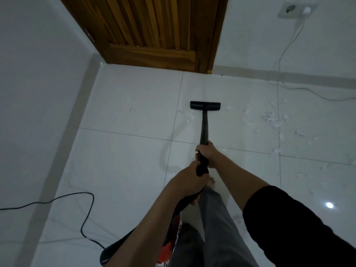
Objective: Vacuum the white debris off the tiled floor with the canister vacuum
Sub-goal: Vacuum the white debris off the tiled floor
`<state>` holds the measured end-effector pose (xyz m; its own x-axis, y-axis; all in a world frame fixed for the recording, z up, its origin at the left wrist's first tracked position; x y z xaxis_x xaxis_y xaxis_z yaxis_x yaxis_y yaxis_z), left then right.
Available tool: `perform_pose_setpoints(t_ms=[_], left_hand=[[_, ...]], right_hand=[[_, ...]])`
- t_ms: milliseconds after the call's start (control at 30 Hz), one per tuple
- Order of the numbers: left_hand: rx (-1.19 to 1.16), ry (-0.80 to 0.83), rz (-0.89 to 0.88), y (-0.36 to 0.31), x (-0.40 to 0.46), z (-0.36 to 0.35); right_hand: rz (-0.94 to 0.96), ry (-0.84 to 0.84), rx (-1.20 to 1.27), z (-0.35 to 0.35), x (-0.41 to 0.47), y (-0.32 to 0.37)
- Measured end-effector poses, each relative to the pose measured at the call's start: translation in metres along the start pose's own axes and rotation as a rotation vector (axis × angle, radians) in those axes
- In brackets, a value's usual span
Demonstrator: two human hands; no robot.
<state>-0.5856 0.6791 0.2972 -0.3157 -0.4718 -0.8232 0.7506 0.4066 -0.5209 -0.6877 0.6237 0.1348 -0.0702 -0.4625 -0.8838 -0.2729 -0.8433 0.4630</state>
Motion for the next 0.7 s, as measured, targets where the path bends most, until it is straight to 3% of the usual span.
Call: perform_pose_setpoints(t_ms=[200, 433, 700], left_hand=[[0.106, -0.029, -0.040, 0.045, -0.038, -0.038], [0.098, -0.016, -0.041, 0.090, -0.078, -0.077], [0.027, -0.059, -0.026, 0.123, -0.102, -0.103]], right_hand=[[0.014, -0.006, -0.004, -0.007, -0.041, -0.061], [-0.027, 0.006, 0.018, -0.011, -0.072, -0.131], [-0.053, 0.023, -0.024, -0.012, -0.103, -0.165]])
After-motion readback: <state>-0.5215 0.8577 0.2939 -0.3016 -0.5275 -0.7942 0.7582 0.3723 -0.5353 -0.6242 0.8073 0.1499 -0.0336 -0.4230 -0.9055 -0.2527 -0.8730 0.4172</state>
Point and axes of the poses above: each hand's wrist, its own x-axis towards the middle knuckle, its own z-axis out of the back of the hand, y = z × x, the point moved 7 cm from there along x, towards the middle knuckle
